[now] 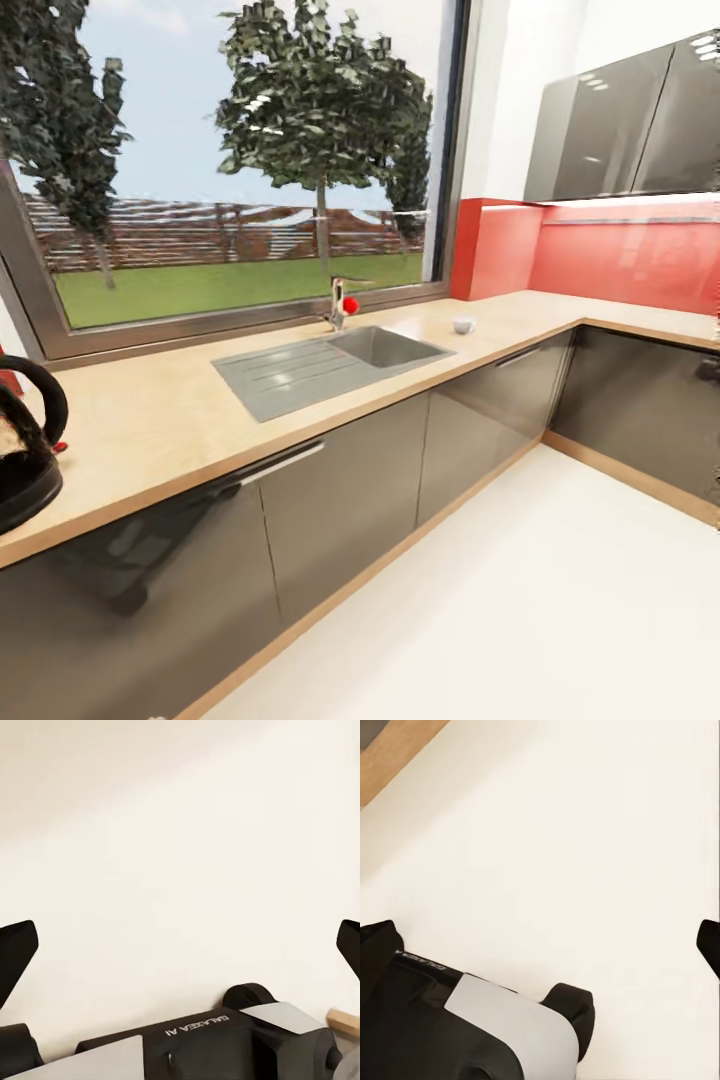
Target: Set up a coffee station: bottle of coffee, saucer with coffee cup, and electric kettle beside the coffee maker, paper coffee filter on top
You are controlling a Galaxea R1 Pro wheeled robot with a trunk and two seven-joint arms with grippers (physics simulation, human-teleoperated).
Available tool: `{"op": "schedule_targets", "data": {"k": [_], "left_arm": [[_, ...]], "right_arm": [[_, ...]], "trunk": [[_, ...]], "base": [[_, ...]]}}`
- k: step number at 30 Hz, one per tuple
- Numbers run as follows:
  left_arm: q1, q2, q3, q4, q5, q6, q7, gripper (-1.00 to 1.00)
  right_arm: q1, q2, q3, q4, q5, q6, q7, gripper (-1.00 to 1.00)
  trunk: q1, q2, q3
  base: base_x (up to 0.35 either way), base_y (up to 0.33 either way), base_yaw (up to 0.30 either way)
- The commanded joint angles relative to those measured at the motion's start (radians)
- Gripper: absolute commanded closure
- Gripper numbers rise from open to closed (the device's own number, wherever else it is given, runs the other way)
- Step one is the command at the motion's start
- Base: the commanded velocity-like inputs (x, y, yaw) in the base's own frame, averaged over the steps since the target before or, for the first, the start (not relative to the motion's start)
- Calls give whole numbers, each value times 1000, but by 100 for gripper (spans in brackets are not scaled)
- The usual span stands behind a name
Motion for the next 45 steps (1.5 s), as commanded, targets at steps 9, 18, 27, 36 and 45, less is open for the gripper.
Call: {"op": "schedule_targets", "data": {"k": [9, 18, 27, 36, 45], "left_arm": [[0, 1, -6, -1, 11, 10, -3, -100], [0, 1, -6, -1, 11, 10, -3, -100], [0, 1, -5, -1, 11, 10, -3, -100], [0, 1, -6, -1, 11, 10, -3, -100], [0, 1, -5, -1, 11, 10, -3, -100]], "right_arm": [[-1, 1, -8, 1, 10, -1, 4, -100], [0, 2, -8, 1, 10, -1, 4, -100], [0, 2, -8, 1, 10, -1, 4, -100], [0, 2, -8, 2, 10, -1, 4, -100], [0, 2, -8, 2, 10, -1, 4, -100]], "trunk": [[0, 0, -1], [0, 0, -1], [0, 0, -1], [0, 0, -1], [0, 0, -1]], "base": [[188, -287, -210], [207, -284, -257], [251, -240, -78], [291, -184, -5], [301, -168, 0]]}}
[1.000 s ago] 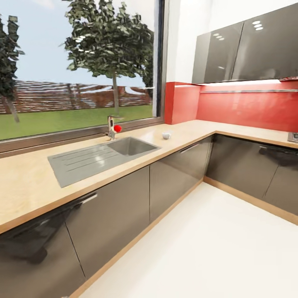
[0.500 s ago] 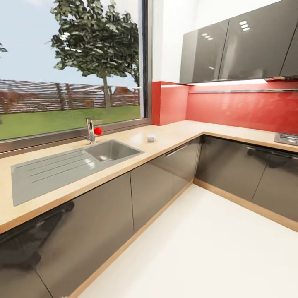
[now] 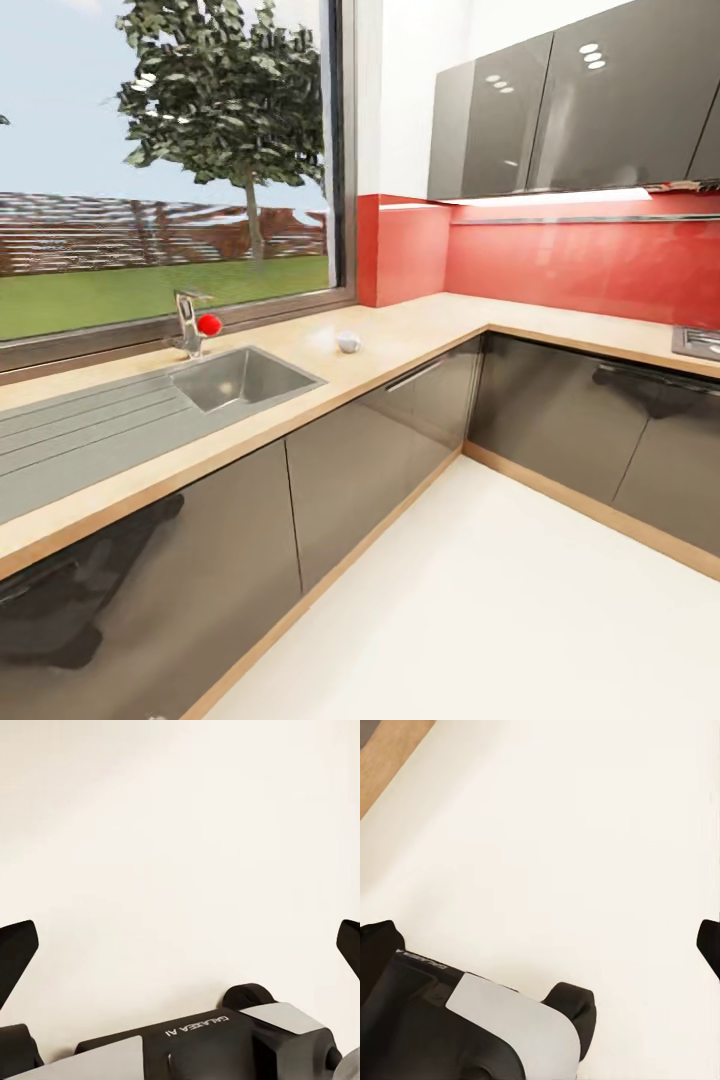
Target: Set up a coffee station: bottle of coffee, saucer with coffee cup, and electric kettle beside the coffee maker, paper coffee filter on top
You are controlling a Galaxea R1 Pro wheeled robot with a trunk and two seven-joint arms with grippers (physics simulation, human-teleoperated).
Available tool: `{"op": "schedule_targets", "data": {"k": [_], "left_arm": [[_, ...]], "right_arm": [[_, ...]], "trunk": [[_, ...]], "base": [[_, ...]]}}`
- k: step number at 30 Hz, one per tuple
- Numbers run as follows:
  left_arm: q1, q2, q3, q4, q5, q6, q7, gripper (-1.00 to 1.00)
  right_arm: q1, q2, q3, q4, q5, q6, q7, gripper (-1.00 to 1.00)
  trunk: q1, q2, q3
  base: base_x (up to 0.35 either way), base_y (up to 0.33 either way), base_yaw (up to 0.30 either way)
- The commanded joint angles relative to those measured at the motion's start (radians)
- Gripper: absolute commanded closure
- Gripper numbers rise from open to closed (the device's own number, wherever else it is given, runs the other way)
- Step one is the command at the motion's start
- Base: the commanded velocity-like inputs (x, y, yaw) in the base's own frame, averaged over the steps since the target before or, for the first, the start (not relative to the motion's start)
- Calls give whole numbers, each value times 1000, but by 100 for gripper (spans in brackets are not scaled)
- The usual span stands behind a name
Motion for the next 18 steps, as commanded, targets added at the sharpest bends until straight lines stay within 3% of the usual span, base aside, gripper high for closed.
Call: {"op": "schedule_targets", "data": {"k": [1, 18], "left_arm": [[-1, 1, -6, -1, 11, 10, -3, -100], [-1, 1, -6, -1, 11, 10, -3, -100]], "right_arm": [[-1, 1, -9, 0, 9, -1, 4, -100], [-1, 4, -9, 0, 9, -1, 4, -100]], "trunk": [[0, 0, -1], [0, 0, -1]], "base": [[301, -176, 0], [280, -214, 2]]}}
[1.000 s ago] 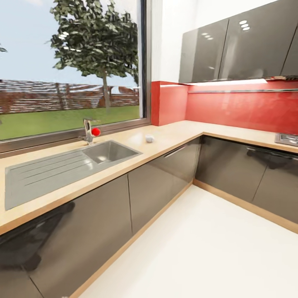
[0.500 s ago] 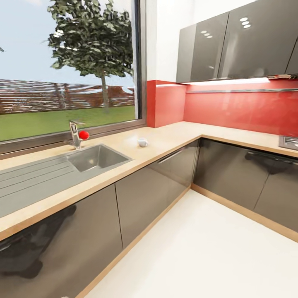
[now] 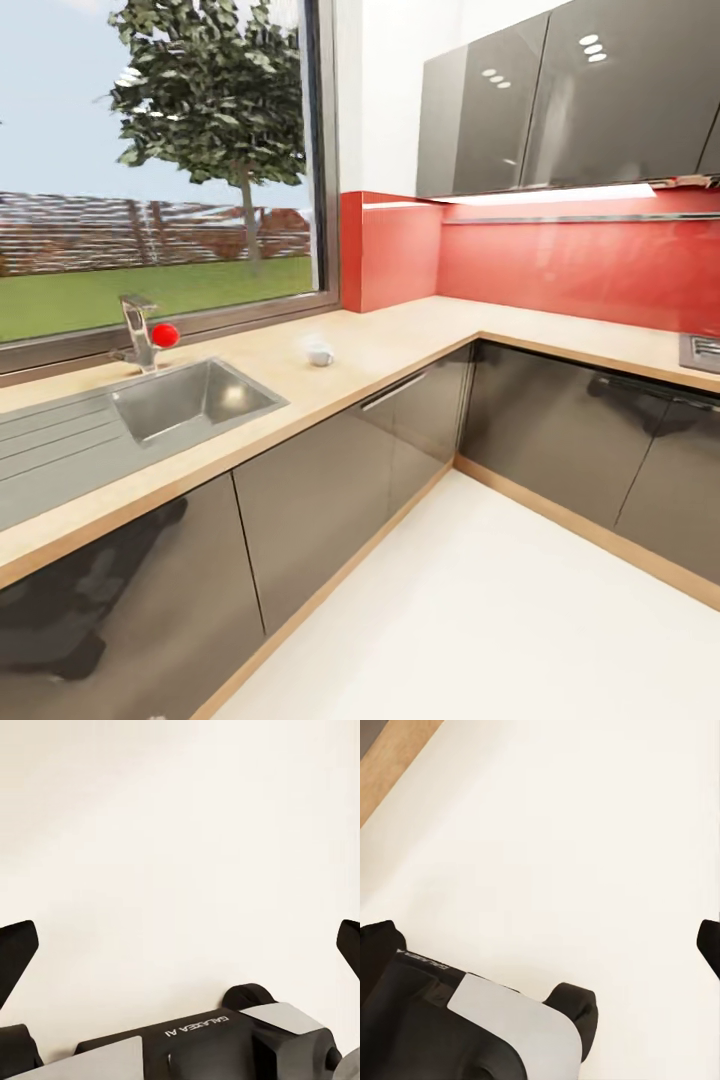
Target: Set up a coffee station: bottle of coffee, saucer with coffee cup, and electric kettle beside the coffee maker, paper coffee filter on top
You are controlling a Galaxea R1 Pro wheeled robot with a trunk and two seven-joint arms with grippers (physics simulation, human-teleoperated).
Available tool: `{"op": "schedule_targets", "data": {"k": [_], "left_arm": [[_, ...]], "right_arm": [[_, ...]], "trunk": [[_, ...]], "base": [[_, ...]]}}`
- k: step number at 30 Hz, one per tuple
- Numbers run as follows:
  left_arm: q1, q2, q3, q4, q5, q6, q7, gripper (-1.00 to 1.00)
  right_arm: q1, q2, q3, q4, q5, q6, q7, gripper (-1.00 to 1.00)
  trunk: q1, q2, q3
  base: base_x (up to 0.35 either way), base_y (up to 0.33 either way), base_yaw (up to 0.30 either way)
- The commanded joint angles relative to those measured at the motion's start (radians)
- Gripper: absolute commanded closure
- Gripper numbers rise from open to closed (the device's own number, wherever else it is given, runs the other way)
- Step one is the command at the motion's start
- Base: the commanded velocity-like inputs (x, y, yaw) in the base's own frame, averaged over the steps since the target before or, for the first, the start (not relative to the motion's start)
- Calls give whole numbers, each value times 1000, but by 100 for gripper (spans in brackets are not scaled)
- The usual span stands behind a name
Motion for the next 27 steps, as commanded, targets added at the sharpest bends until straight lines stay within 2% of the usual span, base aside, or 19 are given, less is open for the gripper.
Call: {"op": "schedule_targets", "data": {"k": [1, 8, 27], "left_arm": [[-1, 1, -6, 0, 11, 10, -3, -100], [-1, 1, -6, 0, 11, 10, -3, -100], [-1, 1, -6, -1, 11, 10, -3, -100]], "right_arm": [[-1, 1, -9, 0, 9, -1, 4, -100], [-1, 1, -9, 0, 9, -1, 4, -100], [-1, 2, -9, 0, 9, -1, 3, -100]], "trunk": [[0, 0, -1], [0, 0, -1], [0, 0, -1]], "base": [[260, -236, 42], [255, -241, 152], [210, -252, 253]]}}
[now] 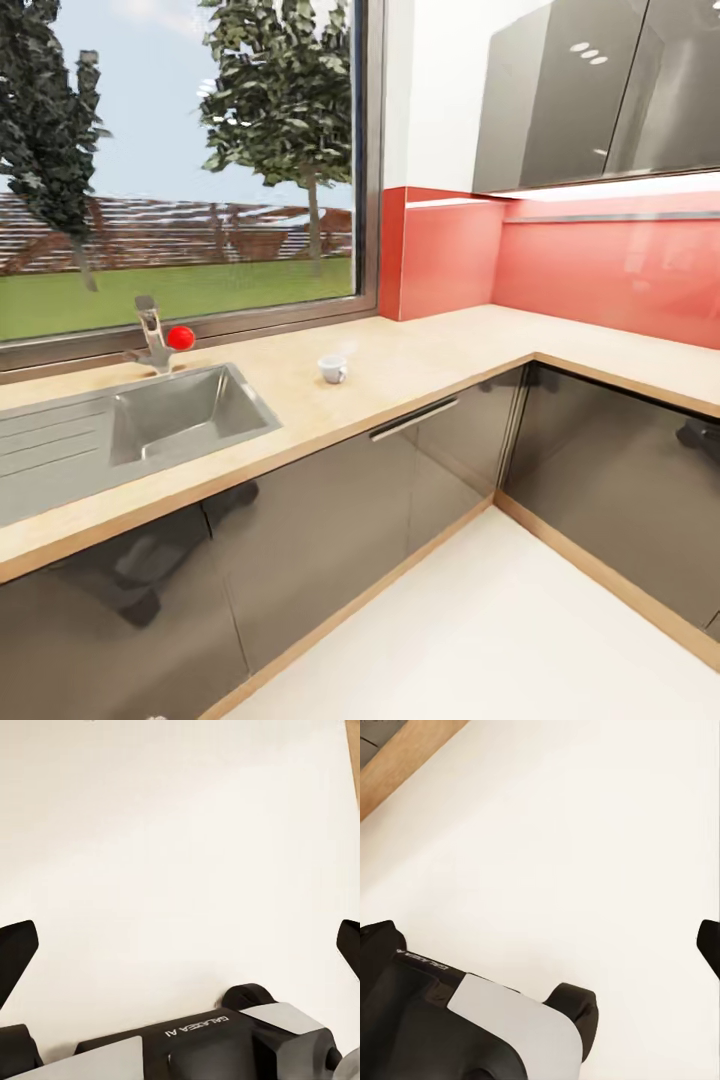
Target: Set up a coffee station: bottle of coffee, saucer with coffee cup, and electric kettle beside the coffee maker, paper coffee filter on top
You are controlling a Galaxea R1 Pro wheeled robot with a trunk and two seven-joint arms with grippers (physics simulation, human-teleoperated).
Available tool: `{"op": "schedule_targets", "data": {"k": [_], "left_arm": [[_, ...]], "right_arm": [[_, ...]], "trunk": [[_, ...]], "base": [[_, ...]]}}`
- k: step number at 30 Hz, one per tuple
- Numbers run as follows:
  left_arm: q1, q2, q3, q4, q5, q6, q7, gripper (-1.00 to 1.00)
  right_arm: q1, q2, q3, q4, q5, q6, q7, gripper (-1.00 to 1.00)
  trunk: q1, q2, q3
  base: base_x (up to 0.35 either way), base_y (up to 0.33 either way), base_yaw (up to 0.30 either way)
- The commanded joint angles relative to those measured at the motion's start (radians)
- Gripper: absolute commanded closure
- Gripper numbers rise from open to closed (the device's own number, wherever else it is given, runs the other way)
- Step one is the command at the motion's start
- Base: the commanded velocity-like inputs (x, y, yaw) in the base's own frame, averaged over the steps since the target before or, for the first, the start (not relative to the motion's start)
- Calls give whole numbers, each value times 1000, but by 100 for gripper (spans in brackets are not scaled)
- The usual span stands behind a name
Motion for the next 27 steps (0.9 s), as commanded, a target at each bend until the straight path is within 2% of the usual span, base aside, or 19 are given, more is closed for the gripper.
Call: {"op": "schedule_targets", "data": {"k": [1, 8, 16, 27], "left_arm": [[-1, 0, -6, 0, 11, 10, -3, -100], [-1, 0, -6, 0, 11, 10, -3, -100], [-1, 0, -6, 0, 11, 10, -3, -100], [-1, 0, -6, 1, 11, 10, -3, -100]], "right_arm": [[-1, 1, -8, 0, 9, -1, 4, -100], [-1, 1, -8, 0, 9, -1, 5, -100], [-1, 1, -8, 0, 9, -1, 4, -100], [-1, 2, -8, 0, 9, -1, 3, -100]], "trunk": [[0, -1, -1], [0, -1, -1], [0, -1, -1], [0, -1, -1]], "base": [[121, -284, 112], [57, -309, 72], [7, -312, 228], [1, -78, 268]]}}
